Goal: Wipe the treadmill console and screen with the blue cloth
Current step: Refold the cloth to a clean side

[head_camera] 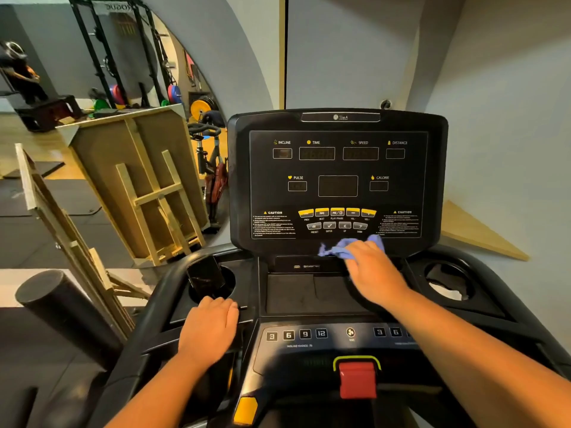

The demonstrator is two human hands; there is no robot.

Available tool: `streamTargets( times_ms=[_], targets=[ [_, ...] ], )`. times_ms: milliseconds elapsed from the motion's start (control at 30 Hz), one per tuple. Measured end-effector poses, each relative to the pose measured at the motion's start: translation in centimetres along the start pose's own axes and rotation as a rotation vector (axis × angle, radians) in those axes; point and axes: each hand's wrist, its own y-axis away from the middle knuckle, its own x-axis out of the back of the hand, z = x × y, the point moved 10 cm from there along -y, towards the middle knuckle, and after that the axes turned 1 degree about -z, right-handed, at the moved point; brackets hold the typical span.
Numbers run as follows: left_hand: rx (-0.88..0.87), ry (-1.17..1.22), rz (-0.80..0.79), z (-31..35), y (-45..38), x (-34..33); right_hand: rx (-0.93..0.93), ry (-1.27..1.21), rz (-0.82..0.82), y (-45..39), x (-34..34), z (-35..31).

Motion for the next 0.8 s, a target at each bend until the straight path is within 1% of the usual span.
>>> streamTargets(
  times_ms=[67,100,133,167,200,233,267,333,367,433,467,500,533,633,700,767,800],
  targets=[
    [0.038,0.162,-0.009,0.0,-0.1,0.9,-0.112,-0.046,-0.064,0.9,1.5,1.9],
    [0.052,0.261,-0.002,0.3,-0.2,1.6,-0.195,-0.088,-0.127,1.0,2.3,2.1],
    [0.045,0.335,0.013,1.1,-0.3,2.8,-0.276,-0.134,-0.183,1.1,2.9,2.1],
    [0.020,0.383,0.028,2.3,-0.4,4.1,-0.334,-0.189,-0.202,1.2,3.9,1.4],
    [-0.005,0.429,0.025,3.9,-0.5,5.5,-0.394,-0.288,-0.184,1.2,5.1,0.6],
    [-0.033,0.494,0.014,5.7,-0.5,6.8,-0.461,-0.455,-0.145,1.4,6.2,-0.3],
    [-0.042,0.587,-0.017,7.4,-0.6,7.8,-0.536,-0.697,-0.113,1.8,6.8,-1.3],
    [-0.010,0.835,-0.151,10.3,-0.7,8.7,-0.662,-1.155,-0.134,3.4,7.1,-4.6],
    [0.016,0.985,-0.266,11.8,-0.6,8.6,-0.698,-1.309,-0.147,4.2,7.2,-6.0],
    [0.056,1.259,-0.506,14.8,0.4,7.9,-0.743,-1.503,-0.177,5.6,7.4,-8.4],
    [0.077,1.368,-0.588,15.9,1.0,7.7,-0.749,-1.581,-0.200,6.2,7.1,-9.4],
    [0.102,1.449,-0.630,16.6,1.5,7.7,-0.754,-1.647,-0.217,6.9,7.0,-10.2],
    [0.125,1.500,-0.628,16.9,1.8,7.6,-0.768,-1.700,-0.223,7.6,6.6,-10.7],
    [0.180,1.568,-0.521,16.2,2.0,7.5,-0.793,-1.802,-0.194,9.8,5.3,-10.9],
    [0.184,1.504,-0.464,15.6,1.9,7.6,-0.756,-1.861,-0.229,11.0,4.9,-11.2],
    [0.182,1.372,-0.395,15.2,1.9,8.0,-0.707,-1.884,-0.258,11.8,5.2,-11.5],
    [0.172,1.287,-0.334,15.1,1.7,8.5,-0.680,-1.873,-0.245,11.9,5.6,-11.4]
  ],
)
